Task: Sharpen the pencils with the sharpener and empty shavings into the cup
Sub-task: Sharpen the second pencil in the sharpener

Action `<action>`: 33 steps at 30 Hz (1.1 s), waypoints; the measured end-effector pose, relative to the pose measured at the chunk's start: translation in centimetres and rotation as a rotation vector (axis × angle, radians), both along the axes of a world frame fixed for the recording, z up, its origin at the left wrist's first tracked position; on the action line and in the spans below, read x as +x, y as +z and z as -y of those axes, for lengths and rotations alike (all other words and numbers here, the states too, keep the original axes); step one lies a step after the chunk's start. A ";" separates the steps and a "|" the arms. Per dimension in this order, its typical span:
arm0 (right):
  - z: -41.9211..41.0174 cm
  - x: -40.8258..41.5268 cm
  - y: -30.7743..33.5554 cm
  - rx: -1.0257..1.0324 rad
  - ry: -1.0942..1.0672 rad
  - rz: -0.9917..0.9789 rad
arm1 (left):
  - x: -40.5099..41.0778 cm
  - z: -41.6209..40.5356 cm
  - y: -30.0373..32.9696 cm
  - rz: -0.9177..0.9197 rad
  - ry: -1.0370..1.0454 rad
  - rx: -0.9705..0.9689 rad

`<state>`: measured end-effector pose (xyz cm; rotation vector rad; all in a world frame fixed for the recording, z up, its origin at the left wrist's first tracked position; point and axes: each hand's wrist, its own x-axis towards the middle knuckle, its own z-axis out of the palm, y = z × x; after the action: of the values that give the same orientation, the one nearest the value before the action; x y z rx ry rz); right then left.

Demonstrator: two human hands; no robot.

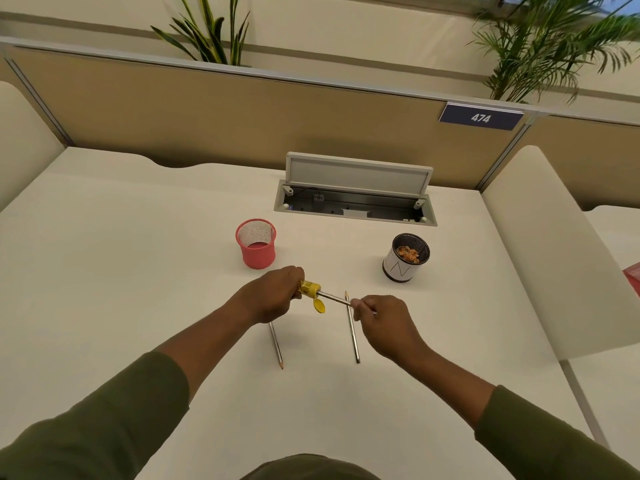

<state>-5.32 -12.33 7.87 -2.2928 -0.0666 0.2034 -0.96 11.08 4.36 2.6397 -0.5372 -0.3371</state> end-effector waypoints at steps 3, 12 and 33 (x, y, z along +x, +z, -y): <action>-0.4 0.2 1.5 0.539 -0.354 -0.696 | -0.3 0.3 -0.2 0.006 -0.009 0.007; 0.5 -0.6 1.0 -0.239 0.283 0.120 | 0.1 -0.8 0.1 -0.048 -0.003 0.017; -0.3 -0.2 1.6 0.565 -0.278 -0.666 | 0.4 0.2 0.8 -0.027 -0.018 0.052</action>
<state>-5.48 -12.01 9.46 -1.5607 0.4746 0.6926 -0.58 10.90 5.14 2.6775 -0.5501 -0.3973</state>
